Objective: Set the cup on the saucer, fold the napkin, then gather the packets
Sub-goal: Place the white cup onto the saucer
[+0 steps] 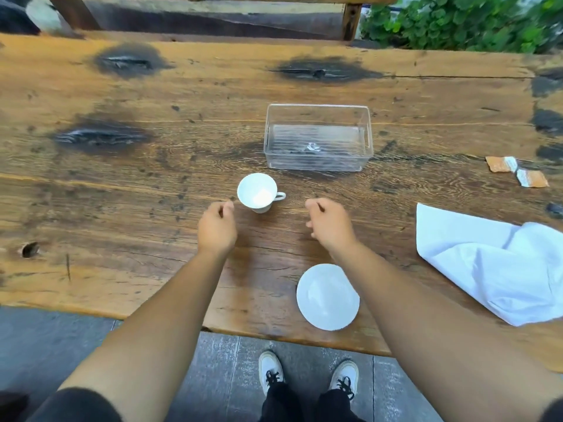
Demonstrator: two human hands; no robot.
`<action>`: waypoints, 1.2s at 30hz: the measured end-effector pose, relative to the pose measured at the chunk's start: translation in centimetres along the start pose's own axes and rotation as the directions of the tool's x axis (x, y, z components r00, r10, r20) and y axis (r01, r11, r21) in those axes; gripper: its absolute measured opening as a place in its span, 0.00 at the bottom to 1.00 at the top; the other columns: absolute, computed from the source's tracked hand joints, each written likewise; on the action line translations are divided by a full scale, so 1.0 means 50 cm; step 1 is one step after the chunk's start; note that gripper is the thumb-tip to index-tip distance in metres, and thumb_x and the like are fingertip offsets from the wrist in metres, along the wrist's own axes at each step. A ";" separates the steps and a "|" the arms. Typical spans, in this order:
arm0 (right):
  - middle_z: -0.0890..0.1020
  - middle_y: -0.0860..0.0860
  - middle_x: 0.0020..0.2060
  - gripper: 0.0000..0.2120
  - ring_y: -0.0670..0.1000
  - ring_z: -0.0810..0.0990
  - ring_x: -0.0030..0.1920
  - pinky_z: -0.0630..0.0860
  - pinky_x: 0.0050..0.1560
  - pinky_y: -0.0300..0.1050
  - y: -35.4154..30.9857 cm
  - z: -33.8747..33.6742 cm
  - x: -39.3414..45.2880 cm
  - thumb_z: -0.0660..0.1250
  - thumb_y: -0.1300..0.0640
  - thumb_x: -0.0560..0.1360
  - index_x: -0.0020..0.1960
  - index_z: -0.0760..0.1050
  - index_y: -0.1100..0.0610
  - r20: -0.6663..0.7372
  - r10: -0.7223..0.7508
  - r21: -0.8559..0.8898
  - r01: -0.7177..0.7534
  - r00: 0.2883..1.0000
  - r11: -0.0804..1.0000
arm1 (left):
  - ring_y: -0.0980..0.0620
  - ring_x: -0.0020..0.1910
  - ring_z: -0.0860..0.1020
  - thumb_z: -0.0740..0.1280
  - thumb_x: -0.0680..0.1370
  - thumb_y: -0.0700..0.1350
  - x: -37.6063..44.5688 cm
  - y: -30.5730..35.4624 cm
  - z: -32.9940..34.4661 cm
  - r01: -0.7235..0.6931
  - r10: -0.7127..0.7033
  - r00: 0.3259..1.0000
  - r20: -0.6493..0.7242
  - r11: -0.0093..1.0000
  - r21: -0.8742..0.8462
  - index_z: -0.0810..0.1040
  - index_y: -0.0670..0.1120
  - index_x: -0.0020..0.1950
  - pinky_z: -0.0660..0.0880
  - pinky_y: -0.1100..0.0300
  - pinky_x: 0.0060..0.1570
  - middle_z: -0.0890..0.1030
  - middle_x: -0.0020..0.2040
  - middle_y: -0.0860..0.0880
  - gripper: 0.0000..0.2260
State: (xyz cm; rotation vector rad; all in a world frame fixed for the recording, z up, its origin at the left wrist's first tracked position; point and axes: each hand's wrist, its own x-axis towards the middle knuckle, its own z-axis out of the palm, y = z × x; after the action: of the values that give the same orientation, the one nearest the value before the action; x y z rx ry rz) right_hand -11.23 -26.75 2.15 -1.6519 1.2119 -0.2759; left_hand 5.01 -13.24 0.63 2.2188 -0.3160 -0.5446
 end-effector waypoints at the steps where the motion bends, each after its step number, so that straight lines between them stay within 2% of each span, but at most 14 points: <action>1: 0.81 0.52 0.34 0.16 0.58 0.83 0.39 0.81 0.44 0.59 -0.018 0.023 0.023 0.58 0.47 0.76 0.43 0.77 0.57 0.021 0.042 0.061 -0.043 0.999 0.997 | 0.41 0.46 0.80 0.56 0.78 0.52 0.022 0.009 -0.001 0.011 -0.011 1.000 -0.006 1.000 -0.015 0.76 0.46 0.48 0.77 0.48 0.48 0.82 0.43 0.45 0.13; 3: 0.81 0.51 0.36 0.16 0.58 0.83 0.39 0.81 0.44 0.60 -0.039 0.069 0.067 0.57 0.47 0.76 0.48 0.79 0.56 0.055 0.074 0.104 -0.080 0.996 0.991 | 0.44 0.44 0.80 0.56 0.78 0.52 0.059 0.022 0.004 0.037 -0.037 0.999 0.000 0.999 -0.016 0.75 0.51 0.48 0.77 0.50 0.48 0.82 0.39 0.48 0.11; 5: 0.80 0.49 0.40 0.15 0.58 0.83 0.41 0.82 0.44 0.58 -0.048 0.103 0.099 0.56 0.48 0.77 0.54 0.78 0.51 0.078 0.093 0.123 -0.102 0.993 0.987 | 0.45 0.42 0.81 0.56 0.79 0.51 0.084 0.031 0.019 0.063 -0.061 0.997 0.053 0.998 -0.031 0.76 0.52 0.45 0.78 0.49 0.47 0.83 0.40 0.46 0.10; 8: 0.79 0.50 0.42 0.15 0.56 0.82 0.44 0.83 0.40 0.50 -0.045 0.136 0.126 0.56 0.50 0.78 0.58 0.77 0.52 0.122 0.140 0.179 -0.161 0.983 0.971 | 0.49 0.36 0.80 0.57 0.80 0.47 0.092 0.036 0.043 0.109 -0.092 0.986 0.141 0.986 -0.124 0.79 0.48 0.50 0.76 0.57 0.32 0.82 0.42 0.46 0.11; 10: 0.78 0.51 0.40 0.13 0.55 0.81 0.43 0.81 0.39 0.48 -0.043 0.137 0.118 0.57 0.53 0.79 0.55 0.77 0.55 0.138 0.178 0.256 -0.208 0.974 0.944 | 0.53 0.34 0.78 0.58 0.81 0.45 0.072 0.042 0.048 0.170 -0.132 0.975 0.177 0.961 -0.218 0.78 0.48 0.54 0.74 0.59 0.30 0.80 0.42 0.47 0.10; 12: 0.79 0.54 0.42 0.10 0.53 0.80 0.42 0.81 0.37 0.44 -0.041 0.113 0.091 0.57 0.54 0.79 0.53 0.76 0.55 0.126 0.192 0.308 -0.222 0.973 0.925 | 0.54 0.36 0.77 0.58 0.81 0.45 0.036 0.050 0.050 0.183 -0.133 0.970 0.203 0.949 -0.256 0.78 0.46 0.57 0.75 0.60 0.31 0.80 0.45 0.46 0.11; 14: 0.79 0.54 0.43 0.10 0.52 0.80 0.41 0.81 0.34 0.39 -0.027 0.065 0.045 0.58 0.53 0.79 0.53 0.76 0.55 0.095 0.179 0.289 -0.199 0.979 0.936 | 0.54 0.40 0.78 0.58 0.81 0.45 -0.018 0.059 0.052 0.167 -0.096 0.963 0.253 0.946 -0.277 0.79 0.47 0.58 0.75 0.60 0.32 0.81 0.47 0.47 0.12; 18: 0.82 0.54 0.46 0.10 0.52 0.82 0.43 0.79 0.33 0.40 0.042 -0.048 -0.093 0.59 0.51 0.78 0.45 0.78 0.49 0.030 0.186 0.250 -0.187 0.982 0.950 | 0.60 0.40 0.80 0.59 0.80 0.47 -0.167 0.060 0.062 0.154 -0.032 0.921 0.388 0.946 -0.287 0.80 0.55 0.51 0.76 0.61 0.31 0.83 0.44 0.55 0.10; 20: 0.82 0.53 0.47 0.11 0.50 0.82 0.42 0.80 0.34 0.40 0.091 -0.086 -0.160 0.59 0.51 0.78 0.47 0.80 0.51 0.006 0.198 0.203 -0.195 0.980 0.960 | 0.55 0.46 0.80 0.59 0.80 0.48 -0.237 0.040 0.076 0.171 -0.036 0.888 0.459 0.951 -0.258 0.80 0.54 0.52 0.79 0.55 0.38 0.83 0.48 0.52 0.10; 22: 0.82 0.55 0.47 0.12 0.48 0.82 0.40 0.80 0.34 0.42 0.136 -0.102 -0.209 0.59 0.53 0.78 0.50 0.80 0.56 -0.005 0.237 0.224 -0.230 0.972 0.947 | 0.52 0.50 0.81 0.58 0.80 0.48 -0.290 0.014 0.090 0.169 -0.040 0.865 0.501 0.962 -0.216 0.80 0.51 0.57 0.79 0.54 0.38 0.83 0.51 0.49 0.12; 24: 0.82 0.55 0.44 0.12 0.47 0.80 0.38 0.80 0.34 0.42 0.168 -0.108 -0.243 0.59 0.54 0.79 0.47 0.80 0.55 -0.017 0.272 0.256 -0.258 0.962 0.931 | 0.54 0.49 0.82 0.58 0.80 0.49 -0.330 -0.010 0.104 0.156 -0.045 0.862 0.505 0.971 -0.180 0.80 0.51 0.58 0.79 0.55 0.37 0.83 0.51 0.50 0.13; 29: 0.81 0.52 0.41 0.11 0.47 0.79 0.38 0.81 0.35 0.42 0.204 -0.100 -0.272 0.59 0.54 0.79 0.46 0.80 0.54 -0.007 0.255 0.284 -0.243 0.967 0.927 | 0.54 0.48 0.82 0.59 0.80 0.51 -0.355 -0.042 0.116 0.172 -0.084 0.868 0.490 0.975 -0.138 0.80 0.53 0.57 0.79 0.45 0.50 0.84 0.51 0.51 0.12; 32: 0.81 0.49 0.42 0.10 0.47 0.79 0.40 0.80 0.35 0.40 0.209 -0.094 -0.270 0.59 0.54 0.80 0.47 0.79 0.53 0.000 0.245 0.302 -0.234 0.969 0.924 | 0.53 0.49 0.82 0.59 0.79 0.52 -0.351 -0.043 0.115 0.148 -0.077 0.879 0.471 0.982 -0.117 0.81 0.55 0.54 0.79 0.45 0.51 0.84 0.50 0.52 0.12; 36: 0.81 0.48 0.43 0.10 0.47 0.80 0.38 0.83 0.37 0.45 0.219 -0.088 -0.269 0.59 0.53 0.80 0.47 0.79 0.51 0.002 0.240 0.266 -0.232 0.971 0.936 | 0.50 0.50 0.81 0.58 0.79 0.52 -0.355 -0.051 0.117 0.132 -0.074 0.883 0.463 0.987 -0.095 0.81 0.54 0.54 0.79 0.46 0.50 0.84 0.50 0.51 0.12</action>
State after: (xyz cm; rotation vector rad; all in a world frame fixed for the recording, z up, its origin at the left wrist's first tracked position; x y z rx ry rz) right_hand -26.74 -18.11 0.01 -1.2633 1.3213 -0.2989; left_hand -13.24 -8.43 0.23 1.9734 -0.3953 -1.1239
